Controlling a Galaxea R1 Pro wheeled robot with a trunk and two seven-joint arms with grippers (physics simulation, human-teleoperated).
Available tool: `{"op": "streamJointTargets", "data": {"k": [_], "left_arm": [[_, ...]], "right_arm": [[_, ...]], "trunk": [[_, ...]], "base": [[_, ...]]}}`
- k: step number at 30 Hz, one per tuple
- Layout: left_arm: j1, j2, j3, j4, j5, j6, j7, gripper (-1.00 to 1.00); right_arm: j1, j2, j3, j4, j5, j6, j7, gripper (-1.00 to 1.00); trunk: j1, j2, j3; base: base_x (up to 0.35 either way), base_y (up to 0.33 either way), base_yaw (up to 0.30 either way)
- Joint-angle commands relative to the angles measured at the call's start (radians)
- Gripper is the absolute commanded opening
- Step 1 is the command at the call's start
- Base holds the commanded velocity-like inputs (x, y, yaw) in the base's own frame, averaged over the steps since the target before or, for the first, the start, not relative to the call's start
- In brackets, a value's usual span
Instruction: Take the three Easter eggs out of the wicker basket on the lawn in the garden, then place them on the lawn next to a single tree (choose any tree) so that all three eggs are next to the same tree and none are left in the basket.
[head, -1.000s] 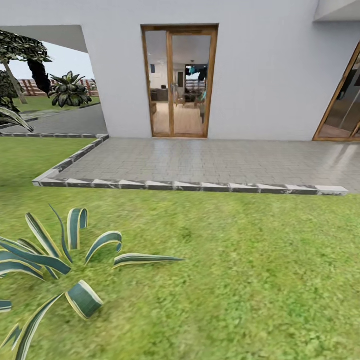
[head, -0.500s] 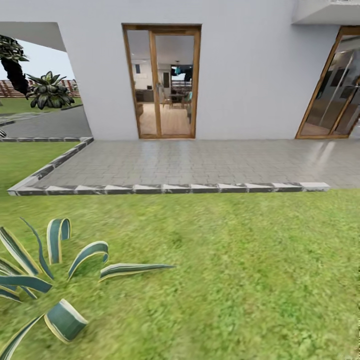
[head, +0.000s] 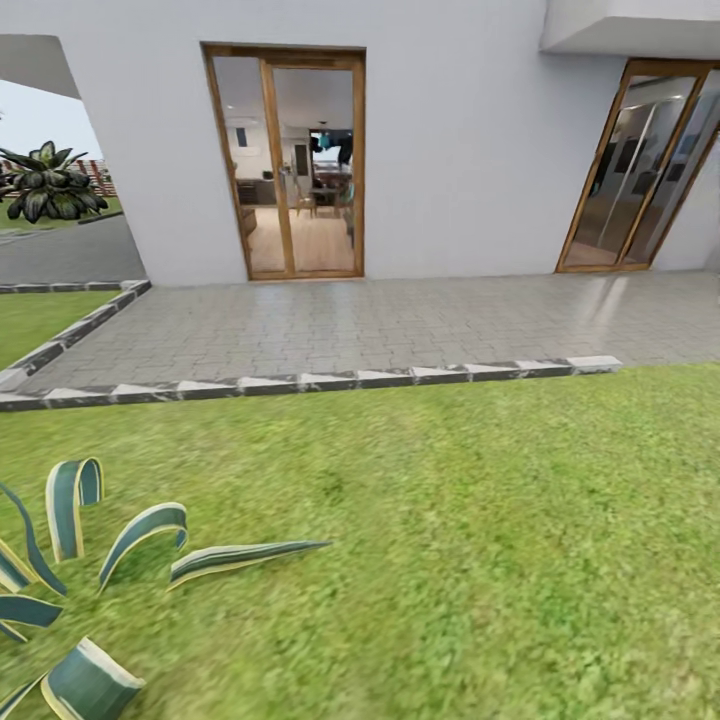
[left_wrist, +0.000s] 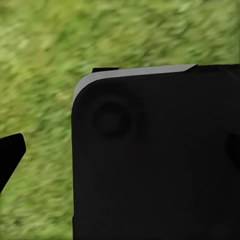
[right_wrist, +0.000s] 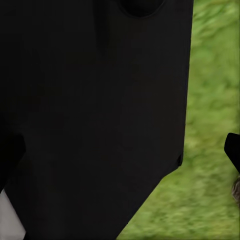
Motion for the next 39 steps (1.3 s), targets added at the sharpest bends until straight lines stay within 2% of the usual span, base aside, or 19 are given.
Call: {"op": "streamJointTargets", "data": {"k": [1, 39], "left_arm": [[0.0, 0.0, -0.001, 0.001, -0.001, -0.003, 0.001, 1.0], [-0.001, 0.0, -0.001, 0.001, -0.001, -0.003, 0.001, 1.0]], "right_arm": [[0.0, 0.0, -0.007, 0.0, 0.0, -0.003, 0.0, 1.0], [0.0, 0.002, -0.008, -0.001, -0.002, -0.003, -0.001, 1.0]], "trunk": [[0.0, 0.0, -0.001], [0.0, 0.0, -0.001]], "base": [[0.004, 0.0, -0.021], [0.0, 0.0, -0.002]]}}
